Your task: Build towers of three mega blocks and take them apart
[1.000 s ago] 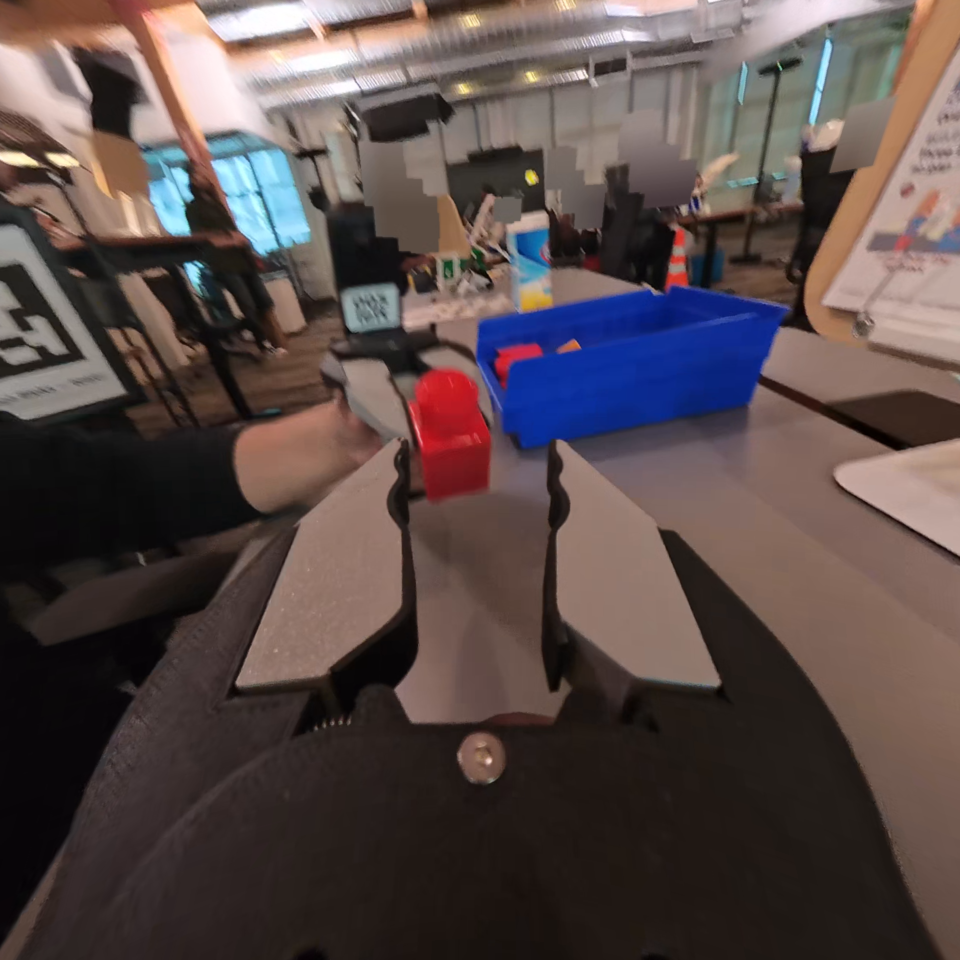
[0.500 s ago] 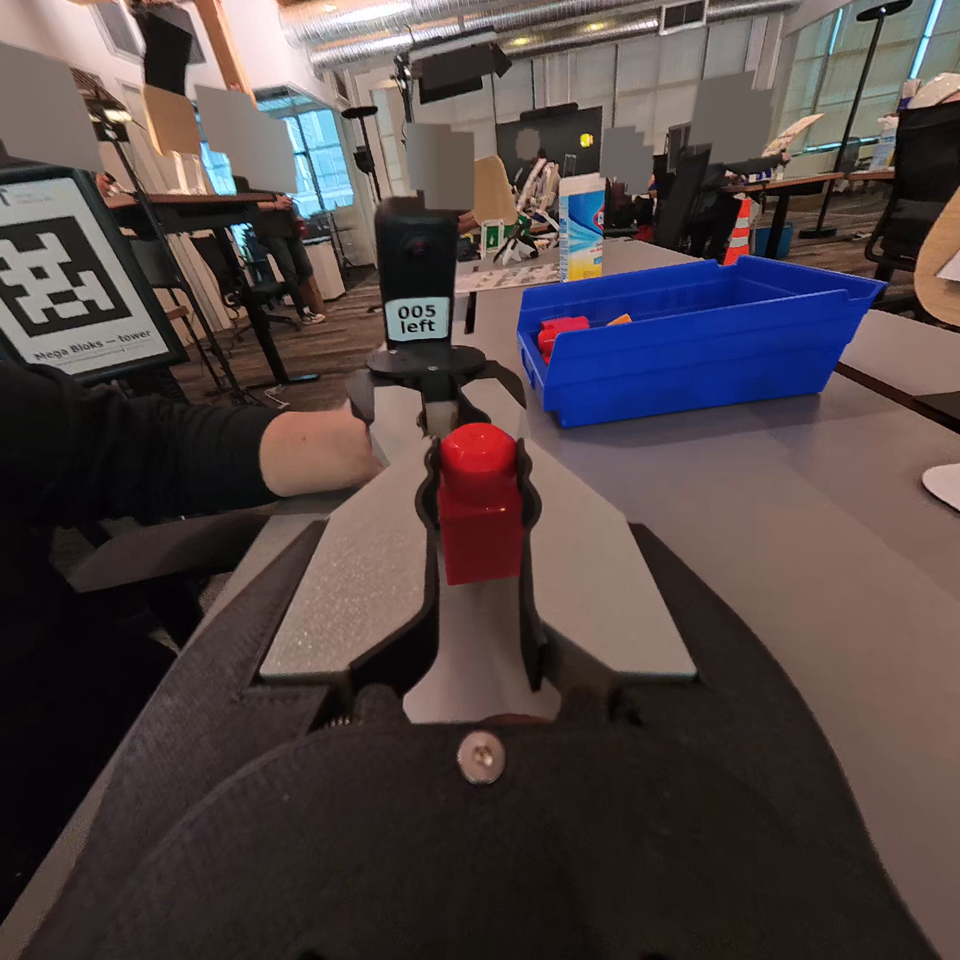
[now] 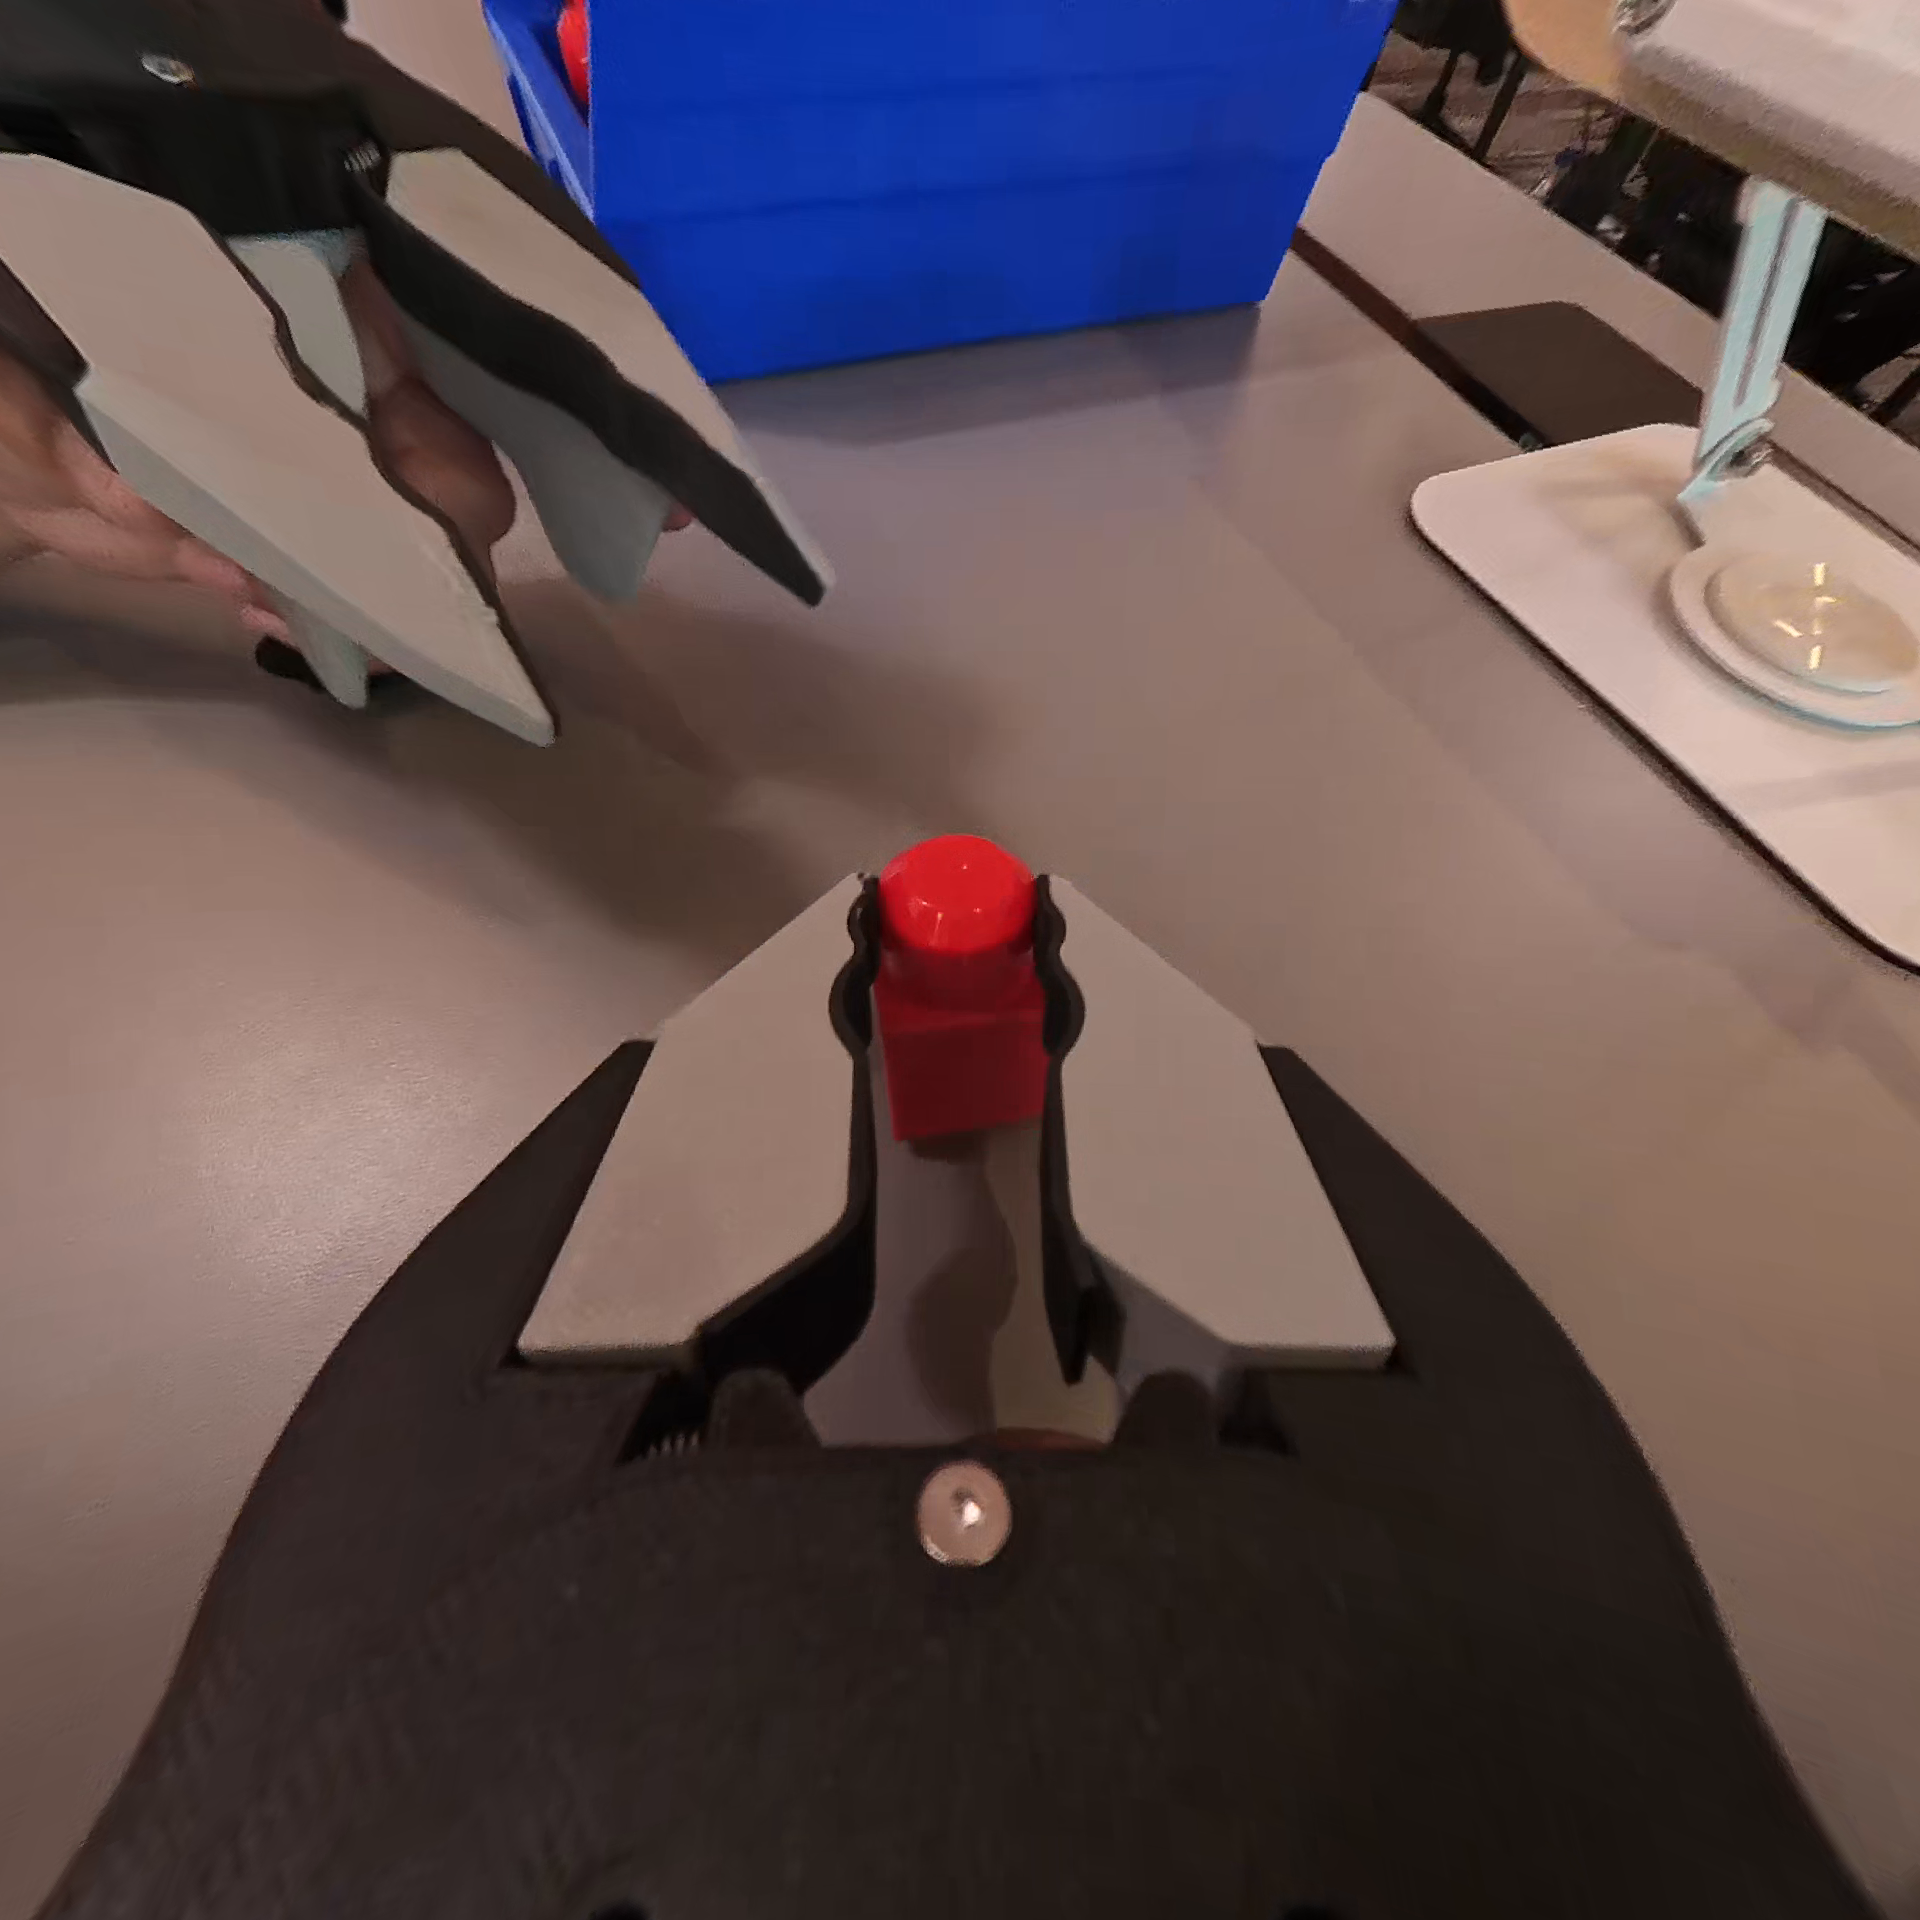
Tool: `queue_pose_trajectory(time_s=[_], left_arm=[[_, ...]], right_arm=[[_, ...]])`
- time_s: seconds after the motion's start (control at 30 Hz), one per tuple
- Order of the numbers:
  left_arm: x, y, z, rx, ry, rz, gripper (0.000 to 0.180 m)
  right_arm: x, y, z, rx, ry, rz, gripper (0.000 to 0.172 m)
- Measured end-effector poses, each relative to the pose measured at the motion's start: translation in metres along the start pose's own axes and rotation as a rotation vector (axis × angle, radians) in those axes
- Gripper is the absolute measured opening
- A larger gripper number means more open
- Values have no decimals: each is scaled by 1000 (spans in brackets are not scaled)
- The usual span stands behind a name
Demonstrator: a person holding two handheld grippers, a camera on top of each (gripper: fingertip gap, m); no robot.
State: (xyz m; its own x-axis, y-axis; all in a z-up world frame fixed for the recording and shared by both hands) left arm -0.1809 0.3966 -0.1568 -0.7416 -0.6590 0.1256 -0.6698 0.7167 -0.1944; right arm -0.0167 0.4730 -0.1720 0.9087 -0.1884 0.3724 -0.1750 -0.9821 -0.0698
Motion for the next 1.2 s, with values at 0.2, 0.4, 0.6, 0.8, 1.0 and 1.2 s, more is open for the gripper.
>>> queue_pose_trajectory(time_s=[0.2, 0.4, 0.6, 0.8, 1.0, 1.2], left_arm=[[18, 7, -6, -133, 166, -272, 62], [108, 61, -55, -97, 221, -544, 55], [195, 141, -62, -90, 435, -927, 55], [212, 186, -32, 88, 656, -965, 36], [206, 194, -25, 99, 687, -951, 37], [205, 189, -48, -11, 606, -943, 36]], right_arm=[[3, -4, 0, -43, -20, -2, 34], [6, -8, -2, -86, -63, -5, 39], [2, -7, -1, -74, -39, -2, 41], [3, -3, -2, -58, -40, 12, 42], [1, -5, -1, -75, -30, 5, 42], [2, -6, -2, -73, -39, 14, 41]])
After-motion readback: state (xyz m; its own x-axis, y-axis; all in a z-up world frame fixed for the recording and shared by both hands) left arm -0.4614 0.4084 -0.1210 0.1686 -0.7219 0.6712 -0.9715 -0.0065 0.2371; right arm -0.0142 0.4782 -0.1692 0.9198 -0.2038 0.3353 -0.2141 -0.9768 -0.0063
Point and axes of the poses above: each gripper's, where its closed fingertips meet, x back along the fingers, z out of its underside, y = z × x across the jaws, the point moved 9 cm from there along x, back along the fingers, and after that the axes turned 6 degrees about -y, right-handed, at the moved point
